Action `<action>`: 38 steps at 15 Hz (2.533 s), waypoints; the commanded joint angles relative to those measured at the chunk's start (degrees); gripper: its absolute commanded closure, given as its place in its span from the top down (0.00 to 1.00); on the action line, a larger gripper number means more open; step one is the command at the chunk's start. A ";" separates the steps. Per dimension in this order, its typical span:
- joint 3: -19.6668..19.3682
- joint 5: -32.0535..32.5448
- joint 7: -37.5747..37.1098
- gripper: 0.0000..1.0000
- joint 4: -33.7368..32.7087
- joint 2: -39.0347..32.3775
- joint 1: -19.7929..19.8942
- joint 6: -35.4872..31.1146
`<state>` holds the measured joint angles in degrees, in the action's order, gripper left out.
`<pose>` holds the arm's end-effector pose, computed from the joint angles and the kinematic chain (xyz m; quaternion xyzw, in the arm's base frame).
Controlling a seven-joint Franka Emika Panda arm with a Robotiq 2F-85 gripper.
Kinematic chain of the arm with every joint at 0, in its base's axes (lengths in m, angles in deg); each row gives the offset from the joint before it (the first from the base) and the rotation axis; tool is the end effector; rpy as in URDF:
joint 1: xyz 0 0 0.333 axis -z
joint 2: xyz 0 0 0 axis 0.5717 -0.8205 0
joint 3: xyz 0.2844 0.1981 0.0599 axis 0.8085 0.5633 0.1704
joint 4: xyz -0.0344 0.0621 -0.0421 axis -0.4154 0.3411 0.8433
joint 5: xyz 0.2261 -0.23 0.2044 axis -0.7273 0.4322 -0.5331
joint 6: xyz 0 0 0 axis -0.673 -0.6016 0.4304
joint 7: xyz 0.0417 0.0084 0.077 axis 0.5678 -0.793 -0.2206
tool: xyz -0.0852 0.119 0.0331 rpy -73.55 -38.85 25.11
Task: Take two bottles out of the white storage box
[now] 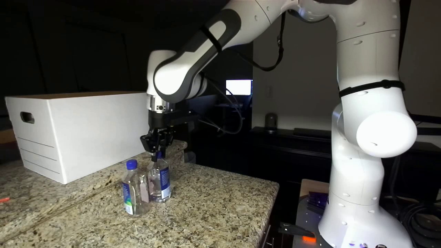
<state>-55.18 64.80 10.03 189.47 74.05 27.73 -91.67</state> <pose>0.5580 0.1057 0.3579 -0.9955 0.0215 -0.0905 0.0187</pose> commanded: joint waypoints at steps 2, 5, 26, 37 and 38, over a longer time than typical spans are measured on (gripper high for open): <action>0.19 1.63 -1.07 0.15 0.05 -1.01 -0.12 -5.09; 0.04 1.99 -1.18 0.15 -0.70 -2.22 -0.34 -6.32; -0.68 4.04 -5.05 0.15 -8.83 -6.30 -1.22 7.03; -0.75 3.90 -5.67 0.14 -10.16 -6.70 -1.17 10.54; -0.72 3.70 -5.59 0.14 -10.18 -6.73 -1.13 10.54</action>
<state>-55.61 67.48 6.40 179.87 68.19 26.88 -83.13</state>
